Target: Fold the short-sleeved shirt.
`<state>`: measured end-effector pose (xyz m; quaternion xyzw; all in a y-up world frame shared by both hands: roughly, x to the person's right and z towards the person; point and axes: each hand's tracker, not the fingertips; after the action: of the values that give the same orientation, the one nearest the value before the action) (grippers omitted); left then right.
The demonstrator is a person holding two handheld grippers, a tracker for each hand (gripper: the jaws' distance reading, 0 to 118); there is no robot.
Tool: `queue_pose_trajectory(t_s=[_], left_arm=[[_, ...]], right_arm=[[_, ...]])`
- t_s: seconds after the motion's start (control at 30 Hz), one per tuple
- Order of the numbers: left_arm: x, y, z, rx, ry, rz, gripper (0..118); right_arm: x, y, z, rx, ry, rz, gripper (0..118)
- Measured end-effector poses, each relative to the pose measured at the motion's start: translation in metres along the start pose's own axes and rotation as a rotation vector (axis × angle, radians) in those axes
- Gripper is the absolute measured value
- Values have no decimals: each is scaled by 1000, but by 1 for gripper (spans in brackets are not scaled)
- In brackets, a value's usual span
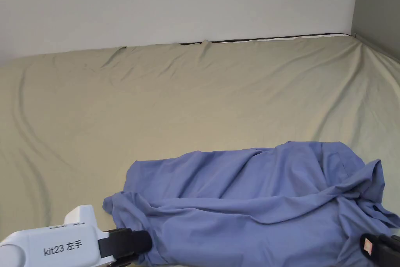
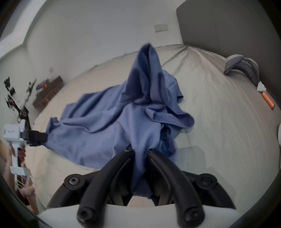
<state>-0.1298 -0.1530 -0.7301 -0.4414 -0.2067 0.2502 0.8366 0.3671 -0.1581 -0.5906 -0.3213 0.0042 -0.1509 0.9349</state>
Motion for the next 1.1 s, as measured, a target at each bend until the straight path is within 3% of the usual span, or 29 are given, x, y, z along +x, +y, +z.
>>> queue_pose_trajectory(t_s=[0.1,0.17,0.27,0.33,0.4,0.5,0.53,0.57,0.6,0.63,0.67,0.7,0.73,0.83,0.93,0.97,1.0,1.03,1.07,1.1], left_arm=[[9,-6,31,53,-82,-29,7],[12,-11,48,63,-144,-54,7],[26,-29,77,78,-107,-62,7],[28,-45,97,107,-61,-99,7],[25,-64,112,64,-8,-102,7],[15,-98,112,4,70,-105,8],[10,-107,104,-37,85,-88,21],[6,-114,97,-66,120,-63,21],[2,-121,89,-94,180,-31,27],[0,-125,85,-103,231,-27,43],[-2,-131,84,-104,269,-24,70],[-4,-135,89,-76,260,-11,90],[-8,-133,100,-25,202,-4,96],[-1,-112,126,18,204,52,96],[22,-72,142,211,228,-107,96],[29,-54,138,233,259,-135,96],[37,-37,129,231,286,-150,93],[40,-21,121,230,268,-180,69],[45,-2,110,220,237,-224,25],[47,15,95,196,217,-263,0]], right_arm=[[0,-3,41,85,74,-93,7],[-7,-6,64,91,72,-66,7],[-22,-16,100,114,37,-6,7],[-21,-28,123,120,31,-18,7],[-21,-48,140,107,6,-93,7],[-4,-84,136,5,-5,-97,11],[-3,-94,127,-26,-54,-97,34],[-4,-102,121,-74,-99,-97,34],[-5,-110,115,-106,-152,-92,43],[-13,-111,114,-126,-200,-87,63],[-14,-114,118,-117,-204,-83,86],[-15,-116,127,-95,-176,-83,95],[-15,-113,135,-66,-149,-85,93],[-23,-92,159,43,-158,-85,93],[-37,-54,160,208,-146,-13,91],[-40,-42,155,248,-119,13,85],[-42,-29,149,256,-92,33,69],[-42,-18,141,245,-64,41,22],[-43,-8,131,251,-27,46,0],[-45,-6,121,234,-2,12,0]])
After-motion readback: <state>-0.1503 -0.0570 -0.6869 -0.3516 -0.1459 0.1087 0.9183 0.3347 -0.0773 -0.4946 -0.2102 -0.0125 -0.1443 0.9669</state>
